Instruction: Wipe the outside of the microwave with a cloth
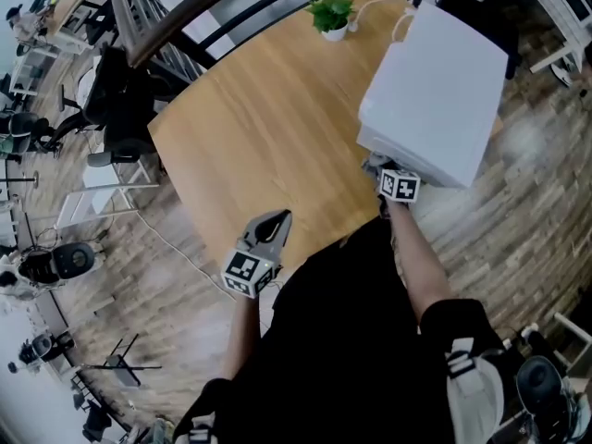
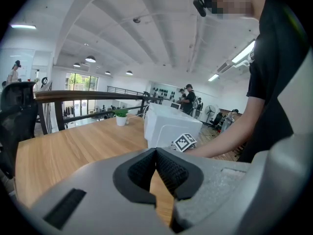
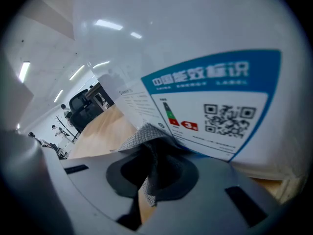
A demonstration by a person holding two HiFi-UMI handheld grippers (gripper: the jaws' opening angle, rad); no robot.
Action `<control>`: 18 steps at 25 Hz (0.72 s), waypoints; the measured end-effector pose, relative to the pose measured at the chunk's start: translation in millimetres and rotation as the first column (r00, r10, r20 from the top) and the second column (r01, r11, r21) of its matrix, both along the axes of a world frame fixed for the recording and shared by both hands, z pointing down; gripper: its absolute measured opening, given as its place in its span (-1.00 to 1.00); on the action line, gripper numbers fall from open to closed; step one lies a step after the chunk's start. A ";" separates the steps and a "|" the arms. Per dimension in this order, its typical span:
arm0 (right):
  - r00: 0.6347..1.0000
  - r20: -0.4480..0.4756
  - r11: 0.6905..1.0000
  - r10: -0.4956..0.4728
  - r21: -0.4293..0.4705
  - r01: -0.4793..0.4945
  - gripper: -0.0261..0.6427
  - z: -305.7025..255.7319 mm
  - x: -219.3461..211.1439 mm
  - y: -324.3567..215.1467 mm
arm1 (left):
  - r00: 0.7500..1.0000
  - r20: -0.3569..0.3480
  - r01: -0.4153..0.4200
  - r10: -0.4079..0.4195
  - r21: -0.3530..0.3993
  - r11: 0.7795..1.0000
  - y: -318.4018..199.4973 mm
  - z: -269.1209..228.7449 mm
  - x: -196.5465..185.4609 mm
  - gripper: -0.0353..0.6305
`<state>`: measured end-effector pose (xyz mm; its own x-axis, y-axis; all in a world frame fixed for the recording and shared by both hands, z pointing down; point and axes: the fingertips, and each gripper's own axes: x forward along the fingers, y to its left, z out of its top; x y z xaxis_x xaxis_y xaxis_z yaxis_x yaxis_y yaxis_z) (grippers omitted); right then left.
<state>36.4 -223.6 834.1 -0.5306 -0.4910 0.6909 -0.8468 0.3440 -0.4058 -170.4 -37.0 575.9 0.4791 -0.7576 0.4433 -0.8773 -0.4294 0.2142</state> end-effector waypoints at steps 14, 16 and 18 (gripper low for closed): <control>0.997 0.051 0.998 -0.055 -0.003 0.056 -0.87 2.8 -52.9 -13.9 | 0.993 -0.001 0.116 -0.116 -0.017 0.993 20.7 3.9 -24.8 -0.89; 0.997 0.054 0.998 -0.053 -0.016 0.054 -0.87 4.6 -57.4 -13.6 | 0.992 0.000 0.128 -0.128 -0.018 0.992 23.3 4.3 -27.3 -0.89; 0.997 0.057 0.998 -0.058 -0.021 0.060 -0.87 5.7 -62.9 -14.4 | 0.990 0.000 0.141 -0.141 -0.021 0.990 25.3 5.0 -29.4 -0.89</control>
<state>-26.5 -238.1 839.9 -0.5968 -0.4424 0.6694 -0.8007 0.3830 -0.4607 -199.8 -11.7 581.0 0.3688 -0.8084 0.4587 -0.9284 -0.2970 0.2231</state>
